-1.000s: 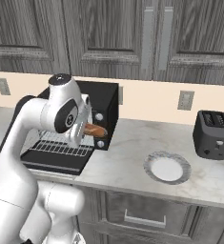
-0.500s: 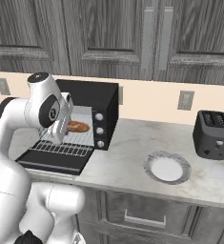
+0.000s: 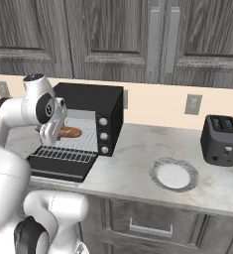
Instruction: Pull the toaster oven rack outwards. Pick up the baguette from the plate and place it on the toaster oven rack. Close the toaster oven door fully and set the temperature to the lowest setting.
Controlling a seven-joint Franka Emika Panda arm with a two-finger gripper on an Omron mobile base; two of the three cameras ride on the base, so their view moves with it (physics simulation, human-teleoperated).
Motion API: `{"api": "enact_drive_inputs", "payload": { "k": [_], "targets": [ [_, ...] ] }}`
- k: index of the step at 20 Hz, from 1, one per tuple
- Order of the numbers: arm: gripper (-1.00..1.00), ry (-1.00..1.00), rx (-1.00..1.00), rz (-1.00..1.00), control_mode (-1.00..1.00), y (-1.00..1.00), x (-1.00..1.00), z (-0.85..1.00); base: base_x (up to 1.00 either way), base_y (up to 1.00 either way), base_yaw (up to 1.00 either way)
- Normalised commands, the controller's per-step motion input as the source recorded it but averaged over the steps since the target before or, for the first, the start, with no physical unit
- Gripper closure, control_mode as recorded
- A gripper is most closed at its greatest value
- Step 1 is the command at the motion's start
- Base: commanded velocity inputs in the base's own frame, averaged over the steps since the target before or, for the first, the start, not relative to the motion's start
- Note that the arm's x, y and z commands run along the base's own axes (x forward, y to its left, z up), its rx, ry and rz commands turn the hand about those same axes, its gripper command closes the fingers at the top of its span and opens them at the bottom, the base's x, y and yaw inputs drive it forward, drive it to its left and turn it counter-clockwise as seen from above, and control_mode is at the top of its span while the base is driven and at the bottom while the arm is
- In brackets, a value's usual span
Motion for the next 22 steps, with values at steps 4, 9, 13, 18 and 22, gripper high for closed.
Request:
{"api": "enact_drive_inputs", "payload": {
  "k": [4, 9, 13, 18, 22],
  "targets": [
    [1.00, 0.00, 0.00, 0.00, -1.00, 0.37, 0.08, -0.26, 0.00, 0.00, 0.00],
    [1.00, -0.06, 0.00, -0.01, -1.00, 0.20, 0.06, -0.30, 0.00, 0.00, 0.00],
    [1.00, 0.00, 0.01, 0.00, -1.00, 0.00, 0.08, -0.30, 0.00, 0.00, 0.00],
    [1.00, 0.00, 0.02, 0.00, -1.00, 0.00, 0.09, -0.19, 0.00, 0.00, 0.00],
    [1.00, 0.00, 0.00, 0.00, -1.00, 0.11, 0.17, -0.14, 0.00, 0.00, 0.00]
  ]
}}
